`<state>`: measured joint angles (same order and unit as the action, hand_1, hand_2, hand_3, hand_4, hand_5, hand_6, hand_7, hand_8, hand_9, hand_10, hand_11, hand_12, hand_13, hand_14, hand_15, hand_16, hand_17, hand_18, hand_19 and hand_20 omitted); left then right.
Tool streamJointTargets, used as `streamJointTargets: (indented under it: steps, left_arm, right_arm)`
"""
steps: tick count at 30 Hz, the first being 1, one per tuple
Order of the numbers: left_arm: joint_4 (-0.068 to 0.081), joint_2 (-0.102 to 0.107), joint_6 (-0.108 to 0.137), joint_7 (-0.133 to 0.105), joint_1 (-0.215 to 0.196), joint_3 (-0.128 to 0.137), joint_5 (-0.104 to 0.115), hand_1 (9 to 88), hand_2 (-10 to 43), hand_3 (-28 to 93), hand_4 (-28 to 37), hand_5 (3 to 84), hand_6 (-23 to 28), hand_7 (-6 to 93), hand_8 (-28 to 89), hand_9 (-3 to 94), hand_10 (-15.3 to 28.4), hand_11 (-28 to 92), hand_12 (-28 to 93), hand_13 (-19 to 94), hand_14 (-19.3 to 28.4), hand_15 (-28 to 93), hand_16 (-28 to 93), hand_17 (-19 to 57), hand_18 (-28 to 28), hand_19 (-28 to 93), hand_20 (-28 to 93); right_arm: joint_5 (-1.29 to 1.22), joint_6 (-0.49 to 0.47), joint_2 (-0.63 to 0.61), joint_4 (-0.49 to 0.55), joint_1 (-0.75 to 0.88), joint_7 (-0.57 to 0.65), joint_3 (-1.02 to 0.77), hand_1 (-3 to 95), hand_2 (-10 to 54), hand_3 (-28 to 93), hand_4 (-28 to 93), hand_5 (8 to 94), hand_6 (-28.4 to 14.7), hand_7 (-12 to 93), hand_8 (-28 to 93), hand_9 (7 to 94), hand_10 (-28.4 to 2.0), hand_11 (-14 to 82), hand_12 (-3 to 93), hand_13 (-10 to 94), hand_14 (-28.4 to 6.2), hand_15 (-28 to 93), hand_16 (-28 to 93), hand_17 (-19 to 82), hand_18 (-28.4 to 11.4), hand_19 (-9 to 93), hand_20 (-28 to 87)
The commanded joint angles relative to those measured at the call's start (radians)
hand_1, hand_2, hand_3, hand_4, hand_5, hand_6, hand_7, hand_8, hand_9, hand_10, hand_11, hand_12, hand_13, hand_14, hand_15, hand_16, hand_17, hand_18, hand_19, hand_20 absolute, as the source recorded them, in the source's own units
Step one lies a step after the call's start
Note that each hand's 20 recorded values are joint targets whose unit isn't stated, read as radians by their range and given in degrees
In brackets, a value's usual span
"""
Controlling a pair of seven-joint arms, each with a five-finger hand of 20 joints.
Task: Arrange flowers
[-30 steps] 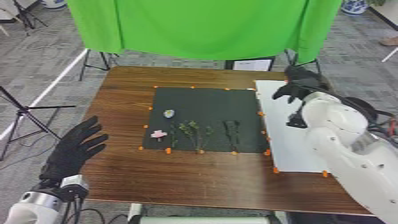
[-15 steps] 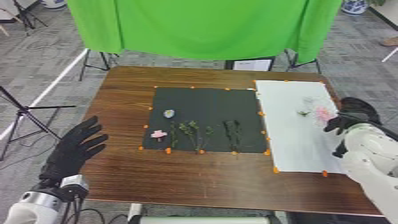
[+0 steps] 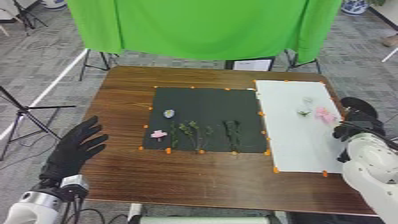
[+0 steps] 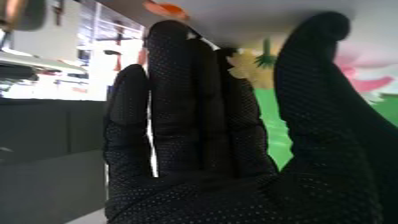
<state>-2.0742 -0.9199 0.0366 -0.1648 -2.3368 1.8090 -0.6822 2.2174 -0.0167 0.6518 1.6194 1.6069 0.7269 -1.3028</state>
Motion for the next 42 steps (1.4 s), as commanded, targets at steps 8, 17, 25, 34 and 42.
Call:
streamJointTargets:
  steps: [8,17,25,34,42]
  left_arm:
    - [-0.010,-0.004,0.003,0.004,-0.020,0.008,0.000,26.7,-2.4,70,-26.9,25.5,3.1,21.7,-12,20.3,11.6,23,16,18,16.2,34,0,-10.0,22.1,40,10]
    - [-0.010,-0.010,0.005,0.010,-0.020,0.008,0.000,26.9,-2.3,70,-27.0,25.5,3.1,21.7,-12,20.3,11.6,23,16,18,16.1,34,0,-10.0,22.1,40,10]
    - [-0.011,-0.012,0.006,0.012,-0.017,0.007,0.001,26.9,-2.3,71,-27.0,25.6,3.2,21.5,-12,20.3,11.6,23,16,18,16.1,34,0,-10.0,22.1,40,10]
    - [-0.008,-0.011,0.006,0.009,-0.013,0.005,0.001,27.0,-2.3,71,-26.9,25.6,3.2,21.6,-12,20.3,11.6,23,16,18,16.2,34,0,-10.0,22.1,40,10]
    - [-0.007,-0.010,0.007,0.008,-0.012,0.002,0.002,27.1,-2.2,71,-27.0,25.6,3.1,21.7,-12,20.4,11.7,23,16,18,16.2,34,0,-10.0,22.1,40,10]
  right_arm:
    - [0.082,0.089,-0.010,0.015,0.045,-0.100,0.000,47.8,-9.2,82,-28,68.3,4.5,50,0,87.0,-4.5,15.8,49.0,77,-3.4,53,31,30,-17.8,78,45]
    - [0.159,-0.008,-0.008,0.070,0.046,0.012,0.015,38.6,-9.5,88,-28,53.4,1.4,59,4,68.1,-7.7,31.8,48.7,65,-5.0,62,31,25,-18.5,77,47]
    - [0.150,-0.006,-0.003,0.096,0.063,-0.015,0.009,30.6,-9.5,93,-21,35.5,-5.8,67,-28,37.6,-14.1,62.2,40.8,51,-7.7,74,25,21,-18.7,77,47]
    - [0.146,0.007,0.002,0.109,0.068,-0.058,0.012,31.5,-9.5,93,-24,37.9,-4.1,65,-28,38.7,-13.4,60.5,36.9,51,-7.5,74,23,21,-18.9,76,48]
    - [0.137,0.011,0.009,0.102,0.060,-0.074,0.025,33.0,-9.5,93,-27,40.7,-2.7,64,-27,42.1,-12.7,57.9,34.3,54,-6.7,72,24,21,-18.9,76,48]
